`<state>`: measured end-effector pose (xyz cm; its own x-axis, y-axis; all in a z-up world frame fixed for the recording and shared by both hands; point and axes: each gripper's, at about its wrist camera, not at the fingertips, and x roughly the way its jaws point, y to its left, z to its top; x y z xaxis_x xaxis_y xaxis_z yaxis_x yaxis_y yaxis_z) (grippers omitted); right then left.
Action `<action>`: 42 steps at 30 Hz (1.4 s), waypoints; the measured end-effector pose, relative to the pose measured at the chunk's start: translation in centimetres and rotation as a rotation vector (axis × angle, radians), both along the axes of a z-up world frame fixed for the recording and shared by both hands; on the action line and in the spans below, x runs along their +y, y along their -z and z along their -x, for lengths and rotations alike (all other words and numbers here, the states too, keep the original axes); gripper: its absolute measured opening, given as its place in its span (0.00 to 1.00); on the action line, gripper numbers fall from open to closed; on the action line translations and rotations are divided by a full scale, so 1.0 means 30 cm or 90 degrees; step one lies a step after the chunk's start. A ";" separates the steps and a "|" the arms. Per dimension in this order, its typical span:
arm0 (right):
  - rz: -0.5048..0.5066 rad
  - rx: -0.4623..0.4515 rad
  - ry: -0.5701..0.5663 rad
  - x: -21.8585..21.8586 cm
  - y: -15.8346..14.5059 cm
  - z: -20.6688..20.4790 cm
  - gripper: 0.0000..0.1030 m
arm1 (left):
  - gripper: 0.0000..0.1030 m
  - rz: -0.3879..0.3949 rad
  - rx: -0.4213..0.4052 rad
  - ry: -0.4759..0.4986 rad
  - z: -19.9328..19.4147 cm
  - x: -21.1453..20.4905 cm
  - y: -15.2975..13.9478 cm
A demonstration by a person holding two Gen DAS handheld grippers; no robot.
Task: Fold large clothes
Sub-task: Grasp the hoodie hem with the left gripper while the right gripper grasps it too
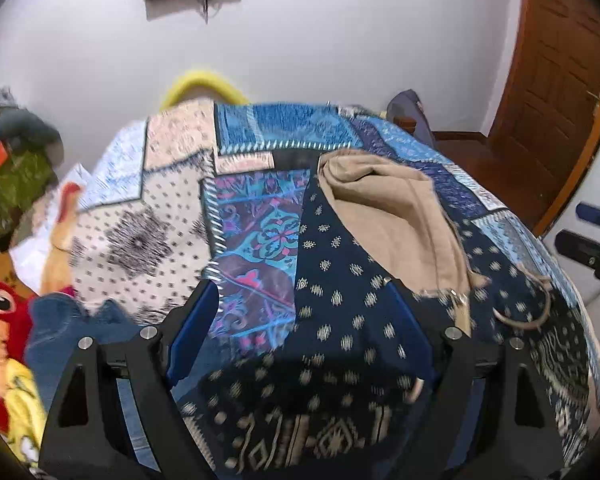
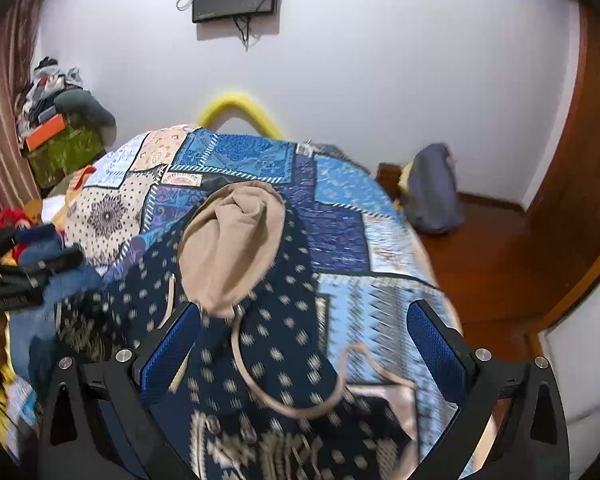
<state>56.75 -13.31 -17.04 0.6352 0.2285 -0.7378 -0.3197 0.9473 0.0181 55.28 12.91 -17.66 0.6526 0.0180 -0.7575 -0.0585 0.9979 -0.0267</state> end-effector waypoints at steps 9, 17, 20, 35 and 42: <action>-0.043 0.163 0.051 0.080 0.264 -0.330 0.99 | 0.82 0.129 0.090 -0.038 -0.238 0.053 0.204; -0.065 0.219 0.082 0.085 0.417 -0.443 0.64 | 0.82 0.178 0.117 -0.060 -0.346 0.017 0.305; -0.112 0.225 0.077 0.074 0.416 -0.432 0.25 | 0.67 0.176 0.090 -0.072 -0.331 0.001 0.303; -0.137 0.092 -0.013 0.016 0.014 -0.102 0.07 | 0.11 0.116 -0.024 0.062 0.032 -0.080 -0.117; -0.143 0.043 -0.052 -0.059 -0.128 0.240 0.07 | 0.11 0.117 -0.021 0.106 0.331 -0.086 -0.196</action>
<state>49.56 -15.08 -13.20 0.5587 0.4409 -0.7025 -0.3866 0.8878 0.2497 45.36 10.32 -11.78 0.6598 -0.2276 -0.7162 0.1099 0.9720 -0.2077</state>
